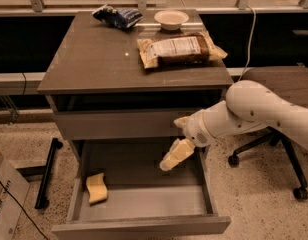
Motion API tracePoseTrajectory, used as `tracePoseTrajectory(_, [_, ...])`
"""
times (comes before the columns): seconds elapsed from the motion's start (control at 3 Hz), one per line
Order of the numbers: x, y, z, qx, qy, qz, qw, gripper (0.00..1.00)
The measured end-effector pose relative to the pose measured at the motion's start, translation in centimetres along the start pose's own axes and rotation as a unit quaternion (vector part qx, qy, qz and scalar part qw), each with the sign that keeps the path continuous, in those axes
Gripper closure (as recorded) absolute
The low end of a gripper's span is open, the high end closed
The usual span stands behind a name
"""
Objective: Pick sponge from middle drawer and place on counter
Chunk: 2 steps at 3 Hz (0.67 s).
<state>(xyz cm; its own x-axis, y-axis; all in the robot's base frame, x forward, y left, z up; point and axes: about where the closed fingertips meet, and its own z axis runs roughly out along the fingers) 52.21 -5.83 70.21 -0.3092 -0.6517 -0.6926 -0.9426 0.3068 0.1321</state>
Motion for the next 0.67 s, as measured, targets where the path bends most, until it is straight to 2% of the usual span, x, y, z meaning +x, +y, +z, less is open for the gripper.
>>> tracePoseTrajectory(0.67, [0.2,-2.6,10.5,-0.014,-0.051,0.009,0.9986,0.00])
